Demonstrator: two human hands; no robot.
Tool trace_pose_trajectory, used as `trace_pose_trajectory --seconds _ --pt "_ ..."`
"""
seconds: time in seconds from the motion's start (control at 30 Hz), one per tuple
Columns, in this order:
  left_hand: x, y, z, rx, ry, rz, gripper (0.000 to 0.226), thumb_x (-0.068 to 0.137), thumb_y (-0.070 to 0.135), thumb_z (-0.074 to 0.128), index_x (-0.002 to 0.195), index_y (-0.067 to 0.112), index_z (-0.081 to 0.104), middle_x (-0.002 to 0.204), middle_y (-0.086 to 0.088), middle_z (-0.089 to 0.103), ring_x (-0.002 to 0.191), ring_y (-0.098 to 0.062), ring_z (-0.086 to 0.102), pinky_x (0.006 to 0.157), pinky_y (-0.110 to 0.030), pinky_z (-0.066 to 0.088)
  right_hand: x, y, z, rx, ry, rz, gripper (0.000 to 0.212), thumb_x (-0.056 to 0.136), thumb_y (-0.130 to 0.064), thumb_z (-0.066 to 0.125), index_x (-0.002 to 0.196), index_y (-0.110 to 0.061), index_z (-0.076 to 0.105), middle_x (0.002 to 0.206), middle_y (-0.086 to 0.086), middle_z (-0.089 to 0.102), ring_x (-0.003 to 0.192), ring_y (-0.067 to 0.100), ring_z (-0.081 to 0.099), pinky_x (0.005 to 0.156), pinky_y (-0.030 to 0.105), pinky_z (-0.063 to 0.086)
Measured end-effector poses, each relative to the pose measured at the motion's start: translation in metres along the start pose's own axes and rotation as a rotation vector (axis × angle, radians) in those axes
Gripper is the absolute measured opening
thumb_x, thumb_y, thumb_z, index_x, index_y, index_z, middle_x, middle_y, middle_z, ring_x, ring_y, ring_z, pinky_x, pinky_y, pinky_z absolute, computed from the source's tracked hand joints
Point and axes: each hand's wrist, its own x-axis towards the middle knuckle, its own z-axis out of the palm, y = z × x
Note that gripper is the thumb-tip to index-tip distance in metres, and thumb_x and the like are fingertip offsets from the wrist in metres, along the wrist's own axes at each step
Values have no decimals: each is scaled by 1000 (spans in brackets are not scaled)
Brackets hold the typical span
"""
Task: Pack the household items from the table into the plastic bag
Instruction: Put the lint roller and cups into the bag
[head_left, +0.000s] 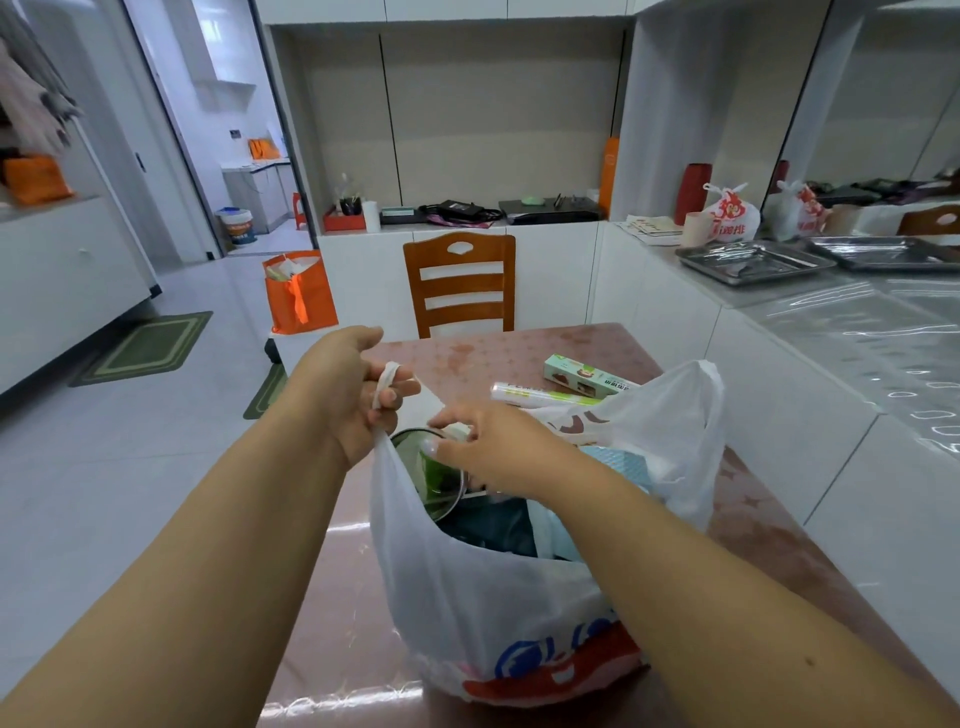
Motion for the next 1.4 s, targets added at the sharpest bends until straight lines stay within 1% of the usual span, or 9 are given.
trace_pose_trajectory --seconds 0.13,0.37,0.6,0.8,0.9,1.0,1.13,1.27,1.4 --pt "-3 0 -3 -41 -24 -2 46 94 37 44 116 -2 54 111 -25 67 32 -9 44 32 -15 35 11 11 1 230 -93 141 39 87 -50 59 120 -32 49 102 2 61 84 19 67 75 29 58" --pt "-2 -4 3 -183 -72 56 42 96 34 42 113 -2 56 100 -21 62 34 -7 40 32 -14 31 16 15 -7 273 -145 168 57 78 -51 68 122 -24 45 116 8 58 77 17 61 69 29 52" --pt "3 -7 6 -242 -80 83 49 98 39 40 117 -3 56 100 -19 64 38 -8 43 33 -14 33 16 28 -72 262 132 240 60 79 -56 64 121 -14 51 113 14 58 73 21 62 57 26 52" --pt "1 -10 14 -282 -140 89 46 99 40 37 111 0 57 100 -16 62 39 -9 36 33 -15 30 40 33 -44 134 149 428 43 82 -51 63 105 -19 46 108 11 57 94 29 65 85 38 57" --pt "3 -10 14 -277 -152 92 44 99 40 38 105 1 57 101 -16 62 38 -8 36 34 -14 30 49 29 -35 -74 86 507 62 81 -64 53 123 -19 47 115 7 58 104 29 61 95 43 51" --pt "6 -7 11 -252 -129 75 50 98 43 39 113 0 59 102 -16 63 39 -9 38 35 -15 32 52 21 -42 -246 36 438 61 95 -57 32 139 -15 41 128 9 52 121 31 50 102 40 41" --pt "8 -4 6 -202 -80 62 51 96 44 41 112 -1 60 104 -18 66 39 -9 40 34 -15 34 31 10 -81 -208 297 416 67 93 -63 29 133 -14 51 129 12 57 113 29 52 90 39 42" --pt "6 -6 6 -111 -74 35 40 96 39 45 104 3 62 100 -15 70 41 -9 44 39 -17 39 -19 28 -131 -673 683 390 72 87 -72 29 126 -17 54 127 13 58 113 33 52 88 41 41" --pt "2 -6 9 -91 -94 42 34 95 34 49 100 5 65 67 -6 62 37 -8 46 40 -18 43 -40 66 -131 -533 579 612 76 87 -66 43 138 -10 34 133 16 54 116 35 55 91 41 43"
